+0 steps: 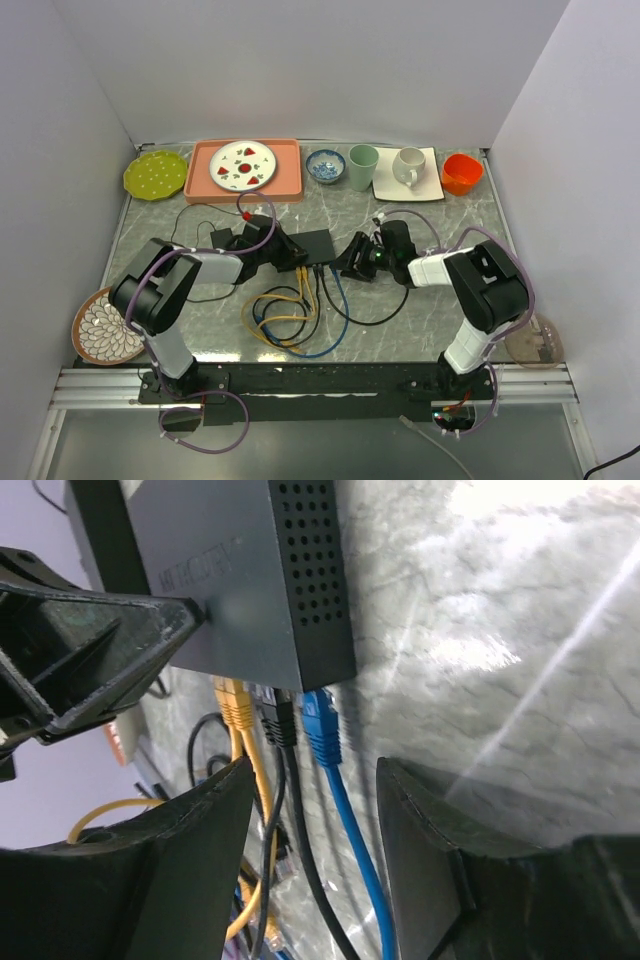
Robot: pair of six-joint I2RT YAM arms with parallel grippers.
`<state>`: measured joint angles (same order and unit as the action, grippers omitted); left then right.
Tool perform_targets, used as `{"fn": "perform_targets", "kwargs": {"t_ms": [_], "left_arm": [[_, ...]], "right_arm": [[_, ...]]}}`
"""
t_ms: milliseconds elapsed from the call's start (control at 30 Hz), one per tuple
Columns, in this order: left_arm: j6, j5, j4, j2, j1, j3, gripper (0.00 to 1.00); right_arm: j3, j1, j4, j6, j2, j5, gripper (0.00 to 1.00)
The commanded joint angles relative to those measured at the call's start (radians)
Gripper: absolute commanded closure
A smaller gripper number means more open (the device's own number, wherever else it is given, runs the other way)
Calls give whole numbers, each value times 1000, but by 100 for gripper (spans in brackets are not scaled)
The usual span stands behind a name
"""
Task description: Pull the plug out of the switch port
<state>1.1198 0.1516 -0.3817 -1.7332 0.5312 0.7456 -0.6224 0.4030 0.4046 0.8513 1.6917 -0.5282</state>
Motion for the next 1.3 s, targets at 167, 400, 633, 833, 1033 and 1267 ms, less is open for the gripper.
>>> {"fn": "perform_targets", "kwargs": {"t_ms": [167,400,633,833,1033,1267], "left_arm": [[-5,-3,7,-26,-5,12,94],[-5,-3,15,-29,-7,12,95],[-3,-3,14,-37,-7,9,96],[0,2,10,-40,-7,8,96],[2,3,7,-38,-7,3,96],[2,3,10,-35,-7,5,96]], "right_arm": [[-36,-27,91,52,94,-39,43],[-46,-58,146,86,155,-61,49],[-48,-69,160,81,169,-64,56],[-49,-69,163,74,181,-61,58],[-57,-66,166,74,187,-69,58],[-68,-59,161,74,195,-73,58]]}}
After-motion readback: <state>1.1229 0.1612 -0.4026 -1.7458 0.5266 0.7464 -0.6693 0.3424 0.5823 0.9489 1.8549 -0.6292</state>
